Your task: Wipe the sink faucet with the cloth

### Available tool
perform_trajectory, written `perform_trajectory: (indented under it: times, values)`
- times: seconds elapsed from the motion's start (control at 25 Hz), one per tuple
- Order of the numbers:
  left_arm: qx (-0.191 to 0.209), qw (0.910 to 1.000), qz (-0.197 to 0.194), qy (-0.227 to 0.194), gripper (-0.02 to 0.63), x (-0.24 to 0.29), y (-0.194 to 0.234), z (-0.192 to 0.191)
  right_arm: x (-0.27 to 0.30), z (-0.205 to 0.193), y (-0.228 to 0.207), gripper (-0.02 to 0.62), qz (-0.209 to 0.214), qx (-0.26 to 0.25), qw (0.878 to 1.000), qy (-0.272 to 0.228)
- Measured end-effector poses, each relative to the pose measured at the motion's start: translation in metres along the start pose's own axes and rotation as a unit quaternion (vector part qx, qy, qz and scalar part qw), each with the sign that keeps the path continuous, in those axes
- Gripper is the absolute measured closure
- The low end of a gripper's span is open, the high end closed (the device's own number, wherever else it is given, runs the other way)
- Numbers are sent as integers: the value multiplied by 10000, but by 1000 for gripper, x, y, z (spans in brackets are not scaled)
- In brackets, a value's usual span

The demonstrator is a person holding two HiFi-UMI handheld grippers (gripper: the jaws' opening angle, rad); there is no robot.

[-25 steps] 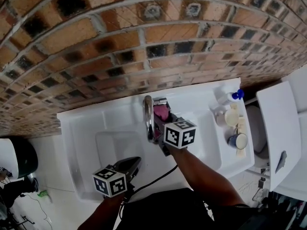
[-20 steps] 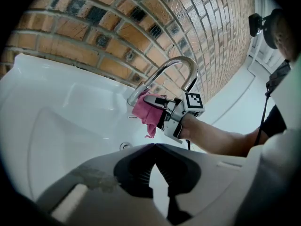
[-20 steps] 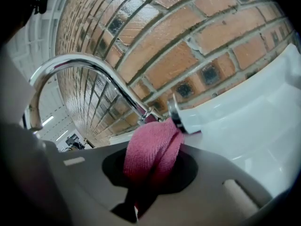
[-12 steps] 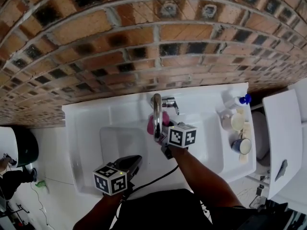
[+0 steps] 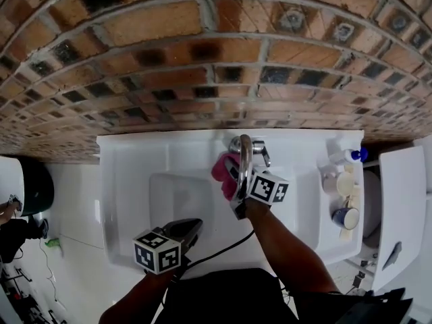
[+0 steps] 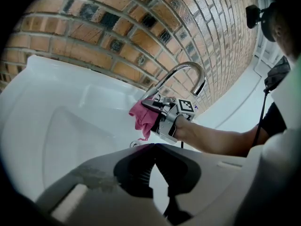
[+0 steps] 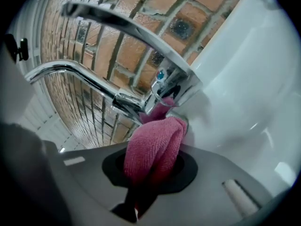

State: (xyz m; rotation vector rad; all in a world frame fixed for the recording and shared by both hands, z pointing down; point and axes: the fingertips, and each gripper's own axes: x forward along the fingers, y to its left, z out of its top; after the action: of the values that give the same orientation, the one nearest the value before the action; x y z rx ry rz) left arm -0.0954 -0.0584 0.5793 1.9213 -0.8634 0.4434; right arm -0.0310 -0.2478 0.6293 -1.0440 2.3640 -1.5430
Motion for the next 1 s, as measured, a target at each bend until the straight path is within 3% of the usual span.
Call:
perform_trajectory:
  times: [0.32, 0.48, 0.6, 1.0]
  values:
    - [20, 9999, -126, -51, 602, 3, 0, 4, -13, 17, 32, 528, 123, 29, 9995, -281]
    - [43, 9998, -197, -66, 601, 2, -3, 1, -16, 26, 54, 528, 383, -72, 9983, -425]
    - [42, 9997, -223, -70, 601, -2, -3, -2, -21, 27, 55, 528, 230, -38, 9985, -488]
    - [95, 9997, -199, -121, 602, -15, 6, -4, -12, 15, 57, 528, 279, -186, 9968, -726]
